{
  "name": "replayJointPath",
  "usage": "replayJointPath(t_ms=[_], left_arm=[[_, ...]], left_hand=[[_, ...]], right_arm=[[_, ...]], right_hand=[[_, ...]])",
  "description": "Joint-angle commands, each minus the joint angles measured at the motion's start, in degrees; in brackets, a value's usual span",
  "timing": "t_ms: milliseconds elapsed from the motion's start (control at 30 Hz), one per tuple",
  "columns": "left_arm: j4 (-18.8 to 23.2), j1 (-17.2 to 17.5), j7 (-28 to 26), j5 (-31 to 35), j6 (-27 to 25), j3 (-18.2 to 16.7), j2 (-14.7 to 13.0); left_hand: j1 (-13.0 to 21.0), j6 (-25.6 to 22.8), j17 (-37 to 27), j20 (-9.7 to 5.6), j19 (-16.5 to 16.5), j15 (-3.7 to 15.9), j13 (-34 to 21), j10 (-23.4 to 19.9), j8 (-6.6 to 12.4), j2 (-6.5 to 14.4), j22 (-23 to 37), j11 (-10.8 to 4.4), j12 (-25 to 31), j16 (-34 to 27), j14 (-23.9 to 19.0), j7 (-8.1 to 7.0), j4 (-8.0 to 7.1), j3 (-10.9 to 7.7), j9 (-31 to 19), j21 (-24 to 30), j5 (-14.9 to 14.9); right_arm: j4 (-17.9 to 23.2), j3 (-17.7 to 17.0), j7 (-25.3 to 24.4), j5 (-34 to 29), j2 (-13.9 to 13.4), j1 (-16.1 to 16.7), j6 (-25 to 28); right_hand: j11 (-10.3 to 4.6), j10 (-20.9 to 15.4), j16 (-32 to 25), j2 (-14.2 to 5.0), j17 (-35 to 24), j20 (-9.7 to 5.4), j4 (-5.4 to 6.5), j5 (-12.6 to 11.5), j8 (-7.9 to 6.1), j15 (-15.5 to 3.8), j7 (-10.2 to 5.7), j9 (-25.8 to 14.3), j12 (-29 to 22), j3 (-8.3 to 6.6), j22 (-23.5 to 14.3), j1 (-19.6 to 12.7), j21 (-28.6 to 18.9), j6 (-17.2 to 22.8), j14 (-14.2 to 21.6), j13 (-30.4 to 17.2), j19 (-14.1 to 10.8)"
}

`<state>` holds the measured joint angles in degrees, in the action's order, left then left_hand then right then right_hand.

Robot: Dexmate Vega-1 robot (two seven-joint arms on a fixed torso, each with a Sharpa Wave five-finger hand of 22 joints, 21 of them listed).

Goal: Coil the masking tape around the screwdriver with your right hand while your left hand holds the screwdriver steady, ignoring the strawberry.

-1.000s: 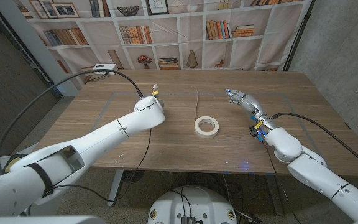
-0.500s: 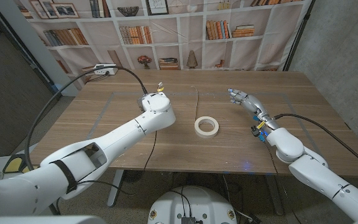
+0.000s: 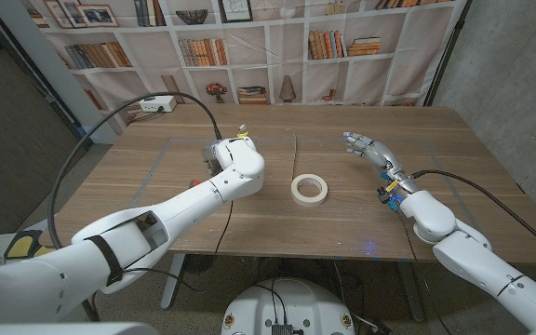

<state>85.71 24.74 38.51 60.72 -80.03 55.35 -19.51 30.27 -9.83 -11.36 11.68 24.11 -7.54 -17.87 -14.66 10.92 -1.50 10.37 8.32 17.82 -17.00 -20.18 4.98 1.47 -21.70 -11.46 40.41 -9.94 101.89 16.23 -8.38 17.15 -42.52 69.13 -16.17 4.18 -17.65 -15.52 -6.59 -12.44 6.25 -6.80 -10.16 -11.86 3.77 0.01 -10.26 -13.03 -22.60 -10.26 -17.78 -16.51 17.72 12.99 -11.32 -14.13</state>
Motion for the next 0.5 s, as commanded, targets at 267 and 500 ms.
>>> replayJointPath(t_ms=[267,500], left_arm=[[9.3,3.6,9.9,19.0,0.0,-2.1,-1.2],[10.1,5.8,30.0,38.7,4.7,-3.8,-0.3]], left_hand=[[-5.1,2.5,0.3,0.65,-0.6,-1.35,0.4,0.7,1.26,0.4,0.4,3.06,-1.5,1.9,-1.3,2.76,-0.28,1.84,0.2,-4.7,-0.4],[-1.3,-2.9,-0.4,0.63,2.5,0.03,-0.7,-2.8,2.99,1.5,0.5,3.29,0.0,0.9,-5.2,4.86,3.23,-0.27,-0.2,-4.6,-0.5]], right_arm=[[0.7,-0.3,-1.3,-0.3,0.7,0.7,0.7],[0.8,-0.5,-1.6,-0.1,1.2,1.7,-0.5]], right_hand=[[-0.11,-0.4,-0.4,-0.14,-0.4,-0.12,0.50,0.1,0.14,0.05,-0.23,-0.3,-0.2,0.23,-0.3,0.4,0.1,0.5,0.3,-0.3,-0.3],[-0.11,-0.4,-0.5,-0.13,-0.5,-0.09,0.63,0.1,0.20,0.05,-0.26,-0.3,-0.2,0.42,-0.3,0.7,0.1,0.5,0.4,-0.3,-0.4]])
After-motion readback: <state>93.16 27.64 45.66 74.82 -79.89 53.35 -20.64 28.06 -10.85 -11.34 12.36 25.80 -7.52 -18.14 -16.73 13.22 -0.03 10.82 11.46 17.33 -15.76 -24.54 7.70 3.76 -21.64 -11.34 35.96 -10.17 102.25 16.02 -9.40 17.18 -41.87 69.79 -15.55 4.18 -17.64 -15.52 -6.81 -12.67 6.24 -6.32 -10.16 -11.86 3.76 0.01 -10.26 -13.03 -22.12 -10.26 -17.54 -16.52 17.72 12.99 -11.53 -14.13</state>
